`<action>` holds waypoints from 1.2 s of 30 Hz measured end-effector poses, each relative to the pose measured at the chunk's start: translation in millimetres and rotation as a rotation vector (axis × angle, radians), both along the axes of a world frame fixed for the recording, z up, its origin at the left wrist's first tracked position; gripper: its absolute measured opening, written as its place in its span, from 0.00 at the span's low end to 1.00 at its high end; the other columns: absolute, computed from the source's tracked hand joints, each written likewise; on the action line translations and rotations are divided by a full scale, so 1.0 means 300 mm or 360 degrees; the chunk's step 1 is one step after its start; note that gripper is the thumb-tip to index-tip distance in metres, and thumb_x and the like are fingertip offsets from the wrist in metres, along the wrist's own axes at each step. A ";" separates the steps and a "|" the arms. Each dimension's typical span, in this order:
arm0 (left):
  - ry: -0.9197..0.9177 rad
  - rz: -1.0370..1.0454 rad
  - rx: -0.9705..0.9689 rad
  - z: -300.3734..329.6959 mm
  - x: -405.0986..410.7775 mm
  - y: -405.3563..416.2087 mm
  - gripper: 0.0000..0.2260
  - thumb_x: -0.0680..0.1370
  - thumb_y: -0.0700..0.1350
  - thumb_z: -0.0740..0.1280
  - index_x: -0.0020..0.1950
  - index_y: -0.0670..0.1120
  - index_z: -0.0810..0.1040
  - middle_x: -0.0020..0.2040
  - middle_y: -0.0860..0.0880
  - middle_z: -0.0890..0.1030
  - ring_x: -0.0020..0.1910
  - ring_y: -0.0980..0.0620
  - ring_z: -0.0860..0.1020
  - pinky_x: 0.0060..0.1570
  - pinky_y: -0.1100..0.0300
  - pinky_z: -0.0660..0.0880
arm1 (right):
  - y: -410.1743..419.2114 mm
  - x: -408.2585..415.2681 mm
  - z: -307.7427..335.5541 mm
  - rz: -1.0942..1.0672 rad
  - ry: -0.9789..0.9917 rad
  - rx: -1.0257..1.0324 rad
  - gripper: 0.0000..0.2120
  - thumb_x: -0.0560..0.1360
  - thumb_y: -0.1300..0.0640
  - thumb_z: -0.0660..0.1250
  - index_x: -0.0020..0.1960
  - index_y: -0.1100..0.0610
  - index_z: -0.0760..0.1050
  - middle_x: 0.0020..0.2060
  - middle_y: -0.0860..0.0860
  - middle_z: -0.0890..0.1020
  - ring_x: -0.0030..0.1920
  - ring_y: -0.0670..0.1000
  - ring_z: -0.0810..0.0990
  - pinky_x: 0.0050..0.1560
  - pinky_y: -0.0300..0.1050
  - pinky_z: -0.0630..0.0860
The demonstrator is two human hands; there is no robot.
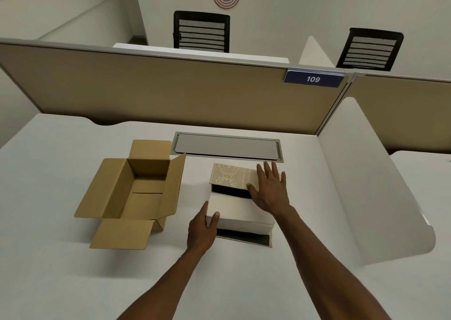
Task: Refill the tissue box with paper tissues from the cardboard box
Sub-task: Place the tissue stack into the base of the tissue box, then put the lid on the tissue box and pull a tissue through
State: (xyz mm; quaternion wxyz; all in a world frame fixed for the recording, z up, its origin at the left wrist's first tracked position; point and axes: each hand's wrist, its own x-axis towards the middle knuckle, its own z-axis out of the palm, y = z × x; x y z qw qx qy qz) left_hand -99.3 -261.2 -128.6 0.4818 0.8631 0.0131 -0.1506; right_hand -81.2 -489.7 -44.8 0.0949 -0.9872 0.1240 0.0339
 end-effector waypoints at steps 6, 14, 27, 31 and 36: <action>0.0036 -0.0073 0.0093 0.007 0.019 0.001 0.28 0.81 0.57 0.62 0.80 0.52 0.60 0.76 0.46 0.70 0.73 0.43 0.71 0.68 0.49 0.72 | 0.034 0.021 -0.017 -0.0005 0.0061 0.0140 0.34 0.80 0.39 0.59 0.80 0.55 0.59 0.79 0.56 0.63 0.80 0.60 0.56 0.80 0.65 0.53; 0.0069 -0.0105 0.0067 0.012 0.021 0.008 0.28 0.81 0.57 0.62 0.80 0.52 0.60 0.76 0.46 0.69 0.73 0.43 0.71 0.69 0.49 0.71 | 0.047 -0.017 -0.002 0.0024 -0.0024 0.0050 0.39 0.75 0.36 0.65 0.80 0.54 0.61 0.75 0.56 0.68 0.75 0.58 0.64 0.78 0.62 0.57; 0.1214 0.0486 -0.0861 0.073 -0.113 -0.098 0.23 0.76 0.62 0.68 0.55 0.42 0.79 0.53 0.43 0.85 0.50 0.44 0.85 0.53 0.50 0.83 | 0.027 0.033 0.039 0.0122 0.0169 0.0182 0.37 0.68 0.36 0.72 0.69 0.53 0.66 0.65 0.55 0.78 0.63 0.57 0.77 0.72 0.56 0.67; 0.1143 0.0469 -0.0758 0.097 -0.041 -0.133 0.23 0.79 0.60 0.64 0.56 0.39 0.79 0.55 0.41 0.85 0.49 0.44 0.85 0.53 0.50 0.83 | 0.026 0.037 0.055 0.0126 0.0234 0.0162 0.38 0.68 0.35 0.73 0.69 0.53 0.65 0.64 0.54 0.79 0.60 0.57 0.79 0.67 0.54 0.72; 0.1113 0.0399 -0.0602 0.069 -0.022 -0.117 0.23 0.81 0.58 0.62 0.59 0.39 0.79 0.54 0.42 0.86 0.48 0.45 0.86 0.51 0.51 0.83 | 0.028 0.054 0.062 0.0200 0.0349 0.0080 0.40 0.68 0.34 0.73 0.74 0.52 0.67 0.67 0.54 0.76 0.65 0.57 0.76 0.67 0.54 0.74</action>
